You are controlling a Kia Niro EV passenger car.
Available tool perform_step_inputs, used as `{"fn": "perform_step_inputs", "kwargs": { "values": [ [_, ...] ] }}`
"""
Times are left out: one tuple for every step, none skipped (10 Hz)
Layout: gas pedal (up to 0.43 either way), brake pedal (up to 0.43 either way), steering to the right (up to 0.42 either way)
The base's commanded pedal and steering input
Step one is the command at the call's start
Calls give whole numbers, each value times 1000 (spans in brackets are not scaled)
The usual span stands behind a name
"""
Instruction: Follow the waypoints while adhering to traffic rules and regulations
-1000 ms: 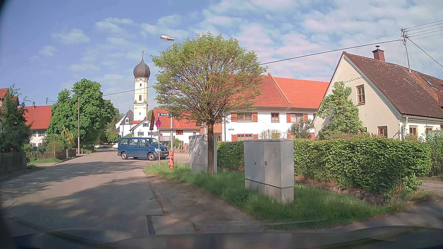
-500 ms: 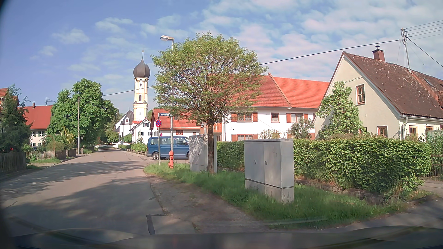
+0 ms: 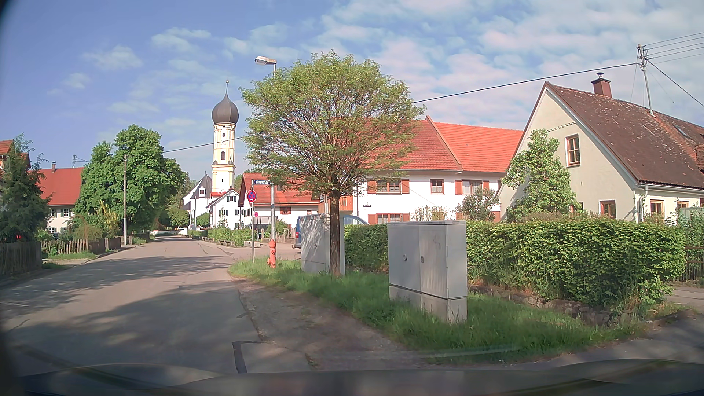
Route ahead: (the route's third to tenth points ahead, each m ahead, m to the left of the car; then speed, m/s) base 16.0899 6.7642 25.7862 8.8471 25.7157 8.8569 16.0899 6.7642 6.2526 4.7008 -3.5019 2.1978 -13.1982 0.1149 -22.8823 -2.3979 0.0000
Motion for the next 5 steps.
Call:
{"fn": "perform_step_inputs", "kwargs": {
  "values": [
    [0,232,479],
    [0,232,479],
    [0,232,479],
    [0,232,479],
    [0,232,479]
  ]
}}
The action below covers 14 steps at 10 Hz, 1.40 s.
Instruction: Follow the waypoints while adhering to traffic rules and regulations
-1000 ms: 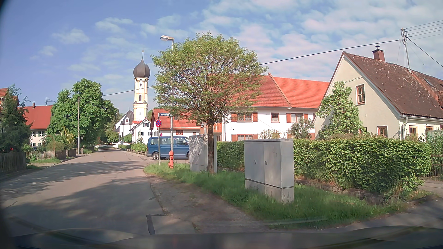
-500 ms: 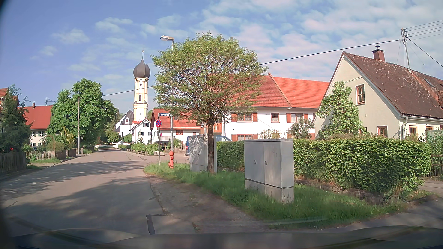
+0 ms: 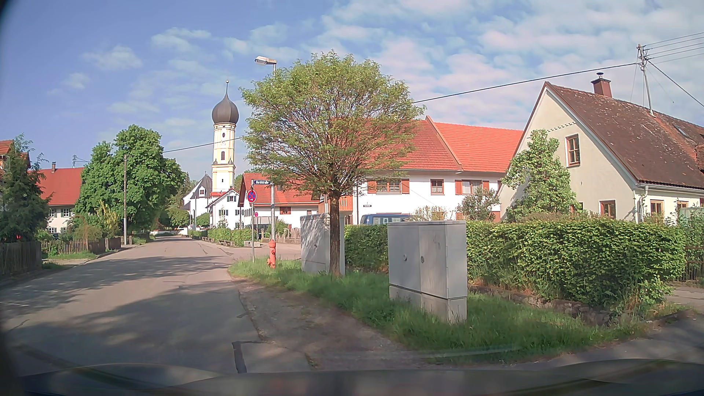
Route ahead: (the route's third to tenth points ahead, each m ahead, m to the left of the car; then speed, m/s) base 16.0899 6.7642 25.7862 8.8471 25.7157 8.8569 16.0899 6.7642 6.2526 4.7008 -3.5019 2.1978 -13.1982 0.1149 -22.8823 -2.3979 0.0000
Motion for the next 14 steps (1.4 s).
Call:
{"fn": "perform_step_inputs", "kwargs": {
  "values": [
    [0,232,479],
    [0,232,479],
    [0,232,478],
    [0,232,479],
    [0,232,479],
    [0,232,478],
    [0,232,478],
    [0,232,479],
    [0,232,479],
    [0,232,478],
    [0,232,479],
    [0,232,478],
    [0,232,479],
    [0,232,479]
  ]
}}
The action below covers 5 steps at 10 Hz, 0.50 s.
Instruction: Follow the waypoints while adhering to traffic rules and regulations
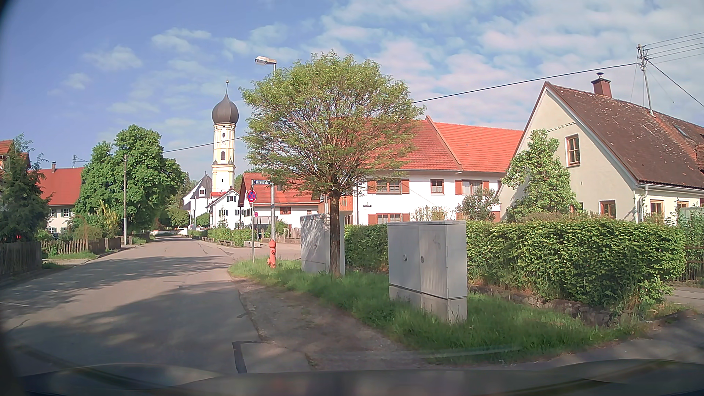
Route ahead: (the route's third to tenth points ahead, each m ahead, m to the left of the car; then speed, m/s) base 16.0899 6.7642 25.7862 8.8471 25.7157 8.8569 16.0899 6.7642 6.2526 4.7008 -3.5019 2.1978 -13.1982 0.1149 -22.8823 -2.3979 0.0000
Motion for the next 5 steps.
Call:
{"fn": "perform_step_inputs", "kwargs": {
  "values": [
    [0,232,479],
    [0,232,479],
    [0,232,479],
    [0,232,479],
    [0,232,479]
  ]
}}
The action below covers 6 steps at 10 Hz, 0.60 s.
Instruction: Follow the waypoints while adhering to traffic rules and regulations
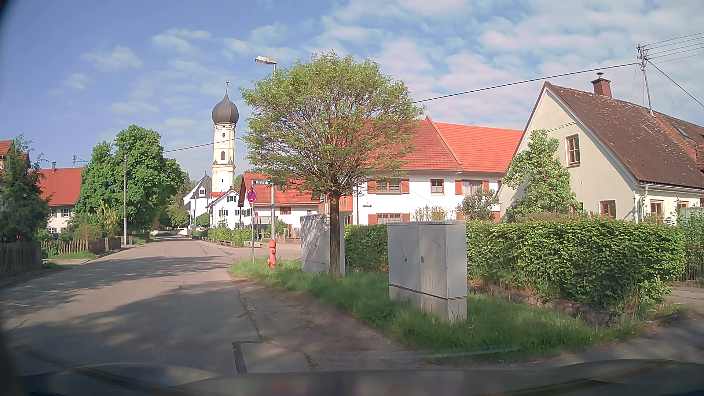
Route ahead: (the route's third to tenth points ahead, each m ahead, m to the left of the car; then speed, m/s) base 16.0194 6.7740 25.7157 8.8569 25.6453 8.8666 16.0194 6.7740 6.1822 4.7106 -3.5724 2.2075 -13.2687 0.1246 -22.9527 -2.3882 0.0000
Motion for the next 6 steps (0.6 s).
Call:
{"fn": "perform_step_inputs", "kwargs": {
  "values": [
    [0,232,475],
    [0,232,469],
    [0,232,468],
    [0,232,467],
    [0,232,467],
    [0,232,467]
  ]
}}
